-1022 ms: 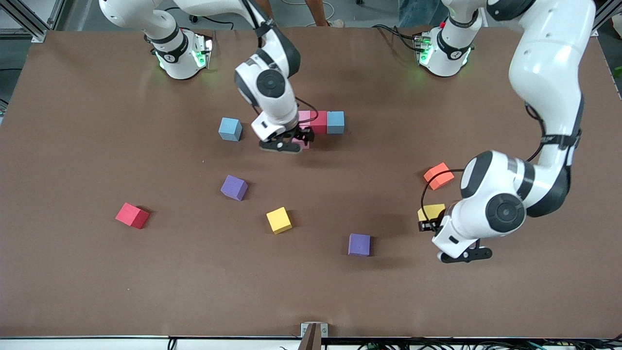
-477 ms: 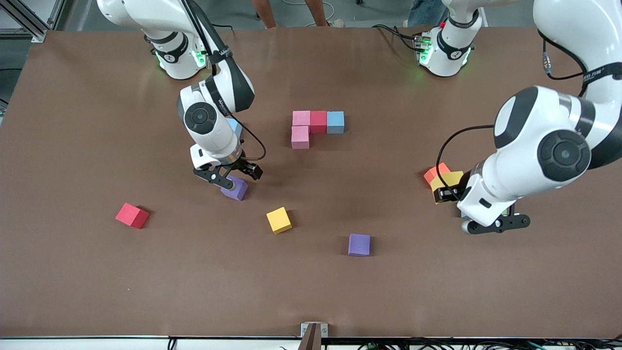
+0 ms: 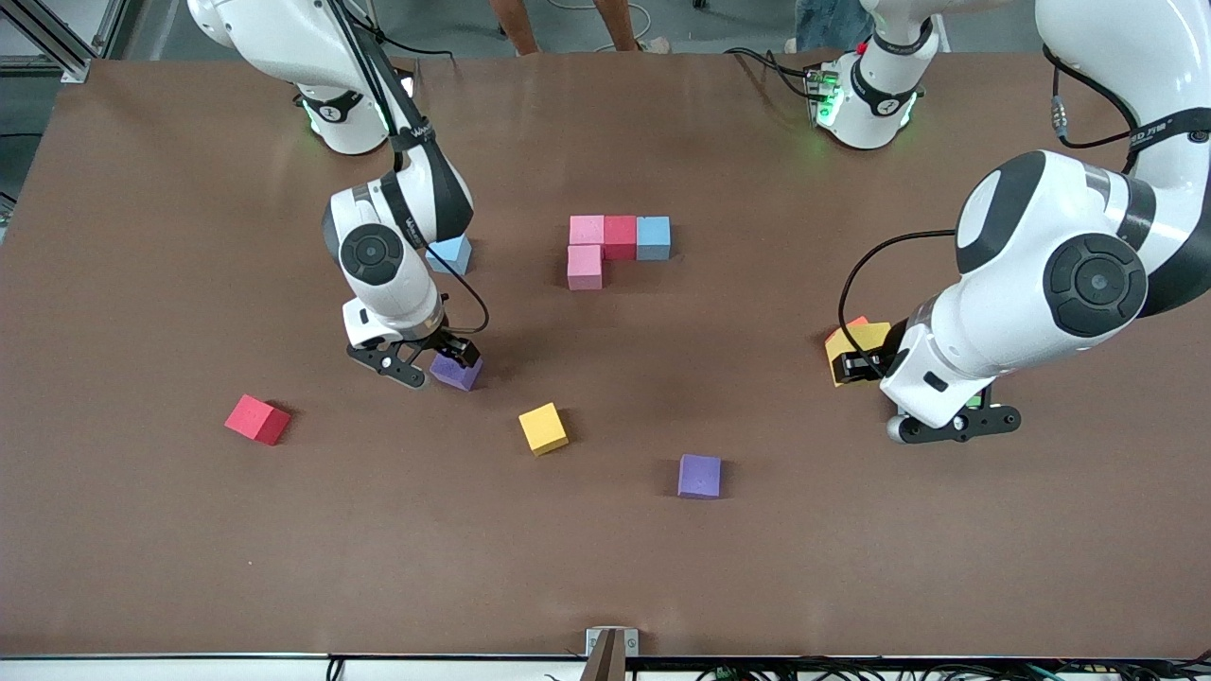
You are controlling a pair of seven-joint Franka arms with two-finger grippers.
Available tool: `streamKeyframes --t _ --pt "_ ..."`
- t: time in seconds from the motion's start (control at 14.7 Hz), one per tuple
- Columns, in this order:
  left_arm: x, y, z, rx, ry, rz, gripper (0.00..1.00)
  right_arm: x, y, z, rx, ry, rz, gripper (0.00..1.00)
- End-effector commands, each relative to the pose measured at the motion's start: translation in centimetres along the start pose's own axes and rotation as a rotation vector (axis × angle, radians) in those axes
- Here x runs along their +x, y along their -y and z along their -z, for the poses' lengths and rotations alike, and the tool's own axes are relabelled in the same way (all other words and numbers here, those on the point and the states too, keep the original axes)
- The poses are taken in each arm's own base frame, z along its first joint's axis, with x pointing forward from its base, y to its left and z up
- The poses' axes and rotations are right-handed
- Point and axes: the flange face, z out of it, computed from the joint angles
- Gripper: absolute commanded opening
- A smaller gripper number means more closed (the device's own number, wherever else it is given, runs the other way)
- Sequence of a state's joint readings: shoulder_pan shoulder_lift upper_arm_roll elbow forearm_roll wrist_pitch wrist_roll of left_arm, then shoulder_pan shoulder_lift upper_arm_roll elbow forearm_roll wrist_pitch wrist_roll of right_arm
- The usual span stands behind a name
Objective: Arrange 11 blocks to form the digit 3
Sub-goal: 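Lift the yellow block with the left gripper while the right gripper grasps purple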
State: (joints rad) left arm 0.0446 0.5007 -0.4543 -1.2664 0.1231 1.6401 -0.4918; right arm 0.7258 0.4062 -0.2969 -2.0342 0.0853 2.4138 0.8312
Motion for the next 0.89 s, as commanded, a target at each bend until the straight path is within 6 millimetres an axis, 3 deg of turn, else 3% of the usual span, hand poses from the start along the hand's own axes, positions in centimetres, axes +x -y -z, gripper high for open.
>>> streamKeyframes --t 0.0,0.61,0.82 --pt "-0.1 0.9 0.4 -0.011 0.008 0.013 0.15 0.2 0.4 -1.8 0.003 -0.021 0.006 1.0" --pt "-0.2 0.9 0.8 -0.01 0.005 0.02 0.14 -0.9 1.5 -3.1 0.039 -0.009 -0.014 0.99" --pt "-0.2 0.9 0.8 -0.008 0.004 0.016 0.14 -1.0 1.3 -3.4 0.031 -0.004 -0.01 0.83"
